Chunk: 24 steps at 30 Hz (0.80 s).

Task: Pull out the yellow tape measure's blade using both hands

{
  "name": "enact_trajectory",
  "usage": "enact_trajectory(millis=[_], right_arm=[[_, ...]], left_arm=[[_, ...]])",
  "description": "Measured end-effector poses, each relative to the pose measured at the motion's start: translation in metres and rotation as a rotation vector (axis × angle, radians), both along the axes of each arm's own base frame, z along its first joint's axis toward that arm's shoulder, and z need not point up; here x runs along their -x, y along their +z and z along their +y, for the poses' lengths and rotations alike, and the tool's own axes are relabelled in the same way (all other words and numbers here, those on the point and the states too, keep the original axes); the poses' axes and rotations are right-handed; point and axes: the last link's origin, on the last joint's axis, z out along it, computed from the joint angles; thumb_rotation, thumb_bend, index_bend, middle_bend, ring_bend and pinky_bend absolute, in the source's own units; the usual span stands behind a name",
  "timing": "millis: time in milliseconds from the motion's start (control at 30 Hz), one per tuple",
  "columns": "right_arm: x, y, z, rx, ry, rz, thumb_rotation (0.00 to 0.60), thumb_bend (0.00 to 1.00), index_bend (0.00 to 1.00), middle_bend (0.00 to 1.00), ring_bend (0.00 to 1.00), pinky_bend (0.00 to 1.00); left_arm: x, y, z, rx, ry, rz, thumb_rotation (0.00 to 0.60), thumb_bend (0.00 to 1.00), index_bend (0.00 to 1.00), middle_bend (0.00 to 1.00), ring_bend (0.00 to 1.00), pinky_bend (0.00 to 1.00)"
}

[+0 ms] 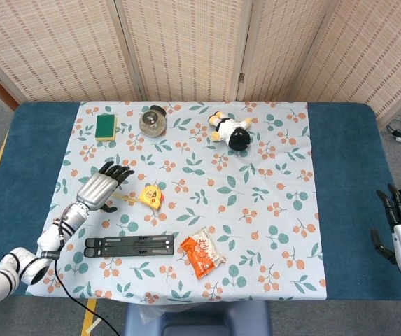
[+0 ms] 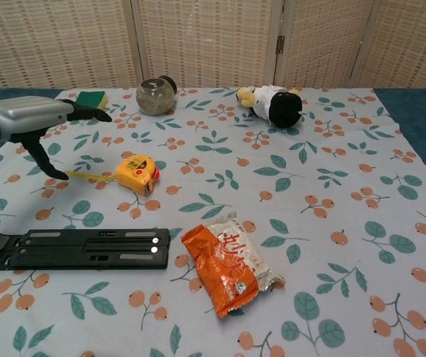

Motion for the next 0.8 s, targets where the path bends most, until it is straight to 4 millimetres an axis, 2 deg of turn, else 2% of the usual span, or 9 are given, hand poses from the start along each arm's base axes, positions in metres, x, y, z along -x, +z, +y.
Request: enact_trajectory(millis=[333,800], right_arm=[[0.004,-0.001,0.003,0.001,-0.019,-0.009,0.600,0.47,0.00,0.00,0.18,0.00],[0.007,-0.002,0.004,0.002,-0.033,-0.016,0.600,0.47,0.00,0.00,0.19,0.00]], left_arm=[[-0.017,-0.032,0.017,0.057,-0.029,0.046,0.600,0.16,0.19,0.12,0.15,0.00],[-0.034,-0.052,0.028,0.094,-0.020,0.008,0.600,0.17,0.27,0.22,0.22,0.00]])
